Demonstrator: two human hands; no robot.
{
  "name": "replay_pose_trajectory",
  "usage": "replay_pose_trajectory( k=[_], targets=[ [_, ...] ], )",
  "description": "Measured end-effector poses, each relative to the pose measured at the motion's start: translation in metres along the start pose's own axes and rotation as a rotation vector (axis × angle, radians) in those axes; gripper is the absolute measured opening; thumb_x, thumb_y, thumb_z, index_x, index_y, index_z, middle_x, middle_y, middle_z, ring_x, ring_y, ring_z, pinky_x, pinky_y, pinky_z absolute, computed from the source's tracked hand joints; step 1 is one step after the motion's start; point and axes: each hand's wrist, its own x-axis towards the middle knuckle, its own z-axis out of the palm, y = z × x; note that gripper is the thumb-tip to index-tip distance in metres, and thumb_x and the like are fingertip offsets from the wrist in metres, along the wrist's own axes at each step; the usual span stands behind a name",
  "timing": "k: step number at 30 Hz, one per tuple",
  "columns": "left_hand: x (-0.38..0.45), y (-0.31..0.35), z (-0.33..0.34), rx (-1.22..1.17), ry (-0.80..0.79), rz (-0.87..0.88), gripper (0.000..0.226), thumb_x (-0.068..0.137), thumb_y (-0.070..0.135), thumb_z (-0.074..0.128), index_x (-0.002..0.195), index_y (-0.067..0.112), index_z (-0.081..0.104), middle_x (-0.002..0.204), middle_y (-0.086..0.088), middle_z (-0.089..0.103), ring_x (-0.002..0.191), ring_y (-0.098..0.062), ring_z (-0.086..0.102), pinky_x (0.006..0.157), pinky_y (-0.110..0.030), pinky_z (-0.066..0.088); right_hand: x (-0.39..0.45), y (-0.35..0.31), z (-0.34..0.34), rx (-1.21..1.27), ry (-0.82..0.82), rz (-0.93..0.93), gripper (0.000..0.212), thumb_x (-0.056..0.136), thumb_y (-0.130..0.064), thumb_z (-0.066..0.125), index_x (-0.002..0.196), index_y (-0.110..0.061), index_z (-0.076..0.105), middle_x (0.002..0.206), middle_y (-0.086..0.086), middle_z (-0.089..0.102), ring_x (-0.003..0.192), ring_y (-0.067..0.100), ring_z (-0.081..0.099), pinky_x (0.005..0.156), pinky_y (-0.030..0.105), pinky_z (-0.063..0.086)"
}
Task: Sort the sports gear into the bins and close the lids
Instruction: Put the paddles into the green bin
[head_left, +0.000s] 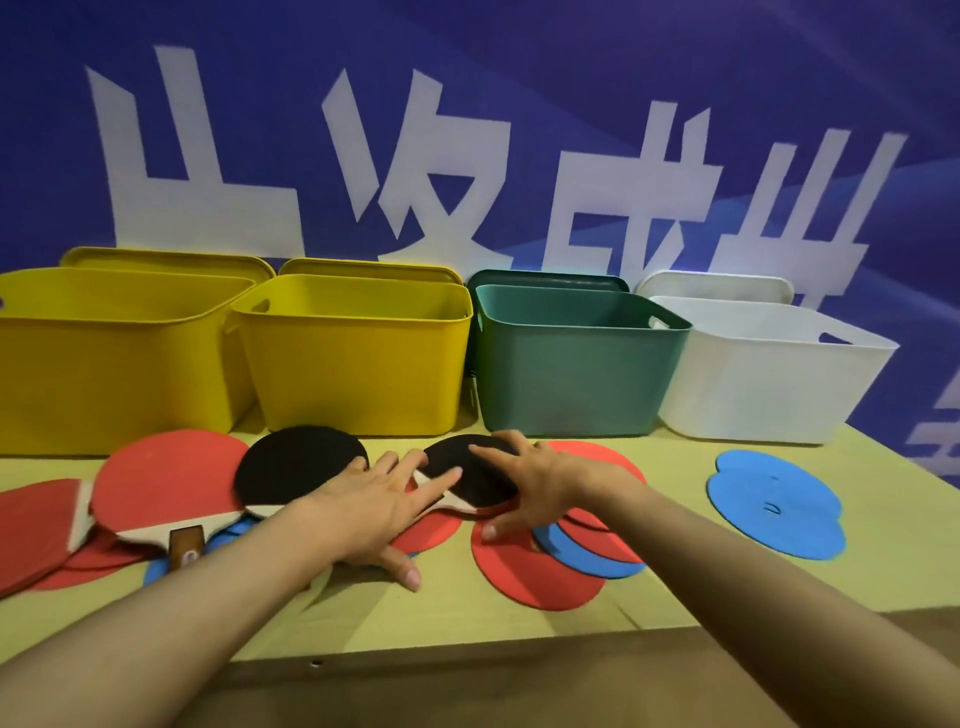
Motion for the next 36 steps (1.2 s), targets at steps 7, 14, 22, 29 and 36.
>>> replay_pose_trajectory(
  k=[7, 14, 22, 29, 36],
  targets=[
    [-0.048, -0.042, 0.009, -0.009, -0.074, -0.174, 0.127, 0.073, 0.089, 0.055, 0.156, 0.039, -0.027, 0.169, -0.009, -0.011, 0.153, -0.039, 0.007, 0.12, -0.06, 0.018, 0.033, -0.006, 0.004, 0.178, -0.037, -0.006, 0.137, 0.055, -0.094, 0.067, 0.158, -0.046, -0.008, 0.169, 0.001, -0.006, 0.149, 0.045, 0.027, 0.121, 0.054, 0.03],
    [-0.054, -0.044, 0.027, -0.078, -0.14, -0.189, 0.121, 0.077, 0.083, 0.059, 0.157, 0.043, -0.022, 0.17, -0.006, -0.014, 0.154, -0.039, 0.004, 0.121, -0.061, 0.016, 0.032, -0.008, 0.009, 0.278, 0.045, 0.033, 0.143, 0.041, -0.104, 0.058, 0.159, -0.048, -0.001, 0.165, 0.001, 0.007, 0.148, 0.044, 0.027, 0.12, 0.053, 0.031],
    [-0.049, -0.046, 0.028, -0.114, -0.16, -0.188, 0.122, 0.077, 0.082, 0.062, 0.157, 0.043, -0.022, 0.169, -0.003, -0.015, 0.155, -0.038, 0.003, 0.122, -0.061, 0.016, 0.002, -0.01, 0.015, 0.235, 0.382, -0.064, 0.118, 0.063, -0.093, 0.062, 0.159, -0.047, 0.01, 0.148, -0.004, 0.019, 0.132, 0.036, 0.034, 0.111, 0.052, 0.042],
    [-0.037, -0.042, 0.013, -0.114, -0.137, -0.161, 0.133, 0.07, 0.088, 0.062, 0.159, 0.036, -0.022, 0.169, -0.003, -0.014, 0.155, -0.037, 0.001, 0.122, -0.059, 0.014, -0.044, 0.009, -0.007, 0.252, 0.654, -0.03, 0.107, 0.067, -0.088, 0.066, 0.157, -0.047, 0.024, 0.137, -0.002, 0.026, 0.125, 0.033, 0.038, 0.111, 0.055, 0.039],
    [-0.007, -0.022, 0.001, -0.05, -0.171, -0.046, 0.122, 0.071, 0.079, 0.072, 0.161, 0.041, 0.0, 0.17, -0.003, -0.001, 0.154, -0.038, 0.004, 0.122, -0.063, 0.012, -0.079, 0.061, -0.077, 0.356, 0.82, 0.241, 0.098, 0.06, -0.091, 0.065, 0.145, -0.047, 0.043, 0.134, -0.004, 0.026, 0.127, 0.035, 0.038, 0.113, 0.047, 0.04]
  ],
)
